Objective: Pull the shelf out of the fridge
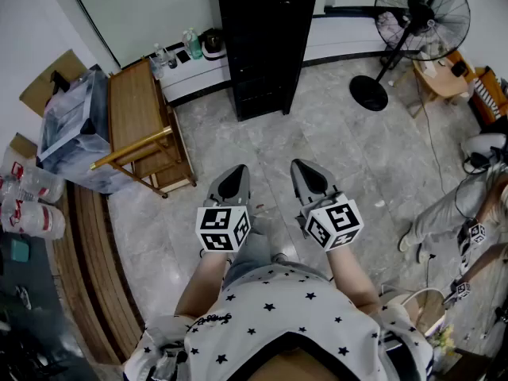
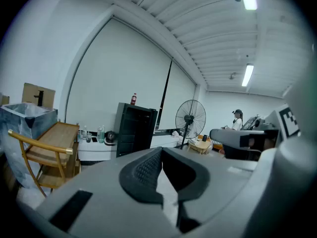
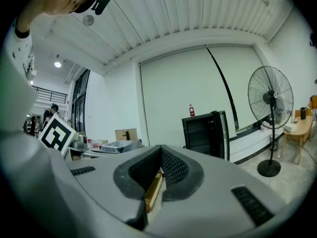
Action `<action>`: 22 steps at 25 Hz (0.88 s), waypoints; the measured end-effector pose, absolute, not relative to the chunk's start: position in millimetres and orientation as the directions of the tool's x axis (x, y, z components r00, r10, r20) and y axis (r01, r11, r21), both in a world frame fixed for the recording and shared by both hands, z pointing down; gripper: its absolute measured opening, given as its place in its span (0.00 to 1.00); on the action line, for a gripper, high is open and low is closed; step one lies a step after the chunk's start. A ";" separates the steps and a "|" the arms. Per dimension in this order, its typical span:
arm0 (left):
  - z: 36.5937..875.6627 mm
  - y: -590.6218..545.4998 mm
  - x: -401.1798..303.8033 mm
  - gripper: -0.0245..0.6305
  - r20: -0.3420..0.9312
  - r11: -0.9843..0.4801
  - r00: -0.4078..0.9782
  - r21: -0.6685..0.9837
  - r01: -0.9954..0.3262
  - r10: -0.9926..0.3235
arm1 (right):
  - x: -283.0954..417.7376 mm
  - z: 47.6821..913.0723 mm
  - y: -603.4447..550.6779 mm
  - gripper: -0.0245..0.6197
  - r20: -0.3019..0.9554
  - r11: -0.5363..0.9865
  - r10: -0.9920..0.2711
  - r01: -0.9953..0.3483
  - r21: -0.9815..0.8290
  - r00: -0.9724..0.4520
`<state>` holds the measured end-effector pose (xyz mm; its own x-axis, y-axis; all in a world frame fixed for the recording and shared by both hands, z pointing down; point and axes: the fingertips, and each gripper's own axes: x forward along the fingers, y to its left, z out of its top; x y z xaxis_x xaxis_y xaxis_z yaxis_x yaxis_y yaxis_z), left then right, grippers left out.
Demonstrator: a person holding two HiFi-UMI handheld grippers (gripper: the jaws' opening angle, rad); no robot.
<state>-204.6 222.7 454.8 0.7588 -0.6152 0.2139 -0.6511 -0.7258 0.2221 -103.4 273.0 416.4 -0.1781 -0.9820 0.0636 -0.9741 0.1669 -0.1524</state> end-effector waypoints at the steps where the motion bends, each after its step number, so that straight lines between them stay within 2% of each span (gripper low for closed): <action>1: 455.7 232.5 -200.5 0.06 0.215 -0.731 0.763 0.221 -0.646 -0.609 | -102.4 417.6 281.3 0.03 0.066 0.168 -0.982 -0.975 -0.143 -0.179; 8: 458.6 282.0 -180.7 0.06 0.219 -0.754 0.784 0.220 -0.620 -0.581 | -98.2 429.3 329.9 0.03 0.095 0.178 -0.977 -0.978 -0.112 -0.189; 22: 454.0 303.4 -156.6 0.06 0.209 -0.754 0.786 0.222 -0.618 -0.582 | -78.9 431.9 356.6 0.03 0.101 0.197 -0.973 -0.974 -0.113 -0.208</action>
<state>-156.6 303.4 454.0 0.7856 -0.5825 0.2088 -0.6181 -0.7541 0.2221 -78.9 356.6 431.9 -0.2081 -0.9729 0.1012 -0.9740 0.1966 -0.1129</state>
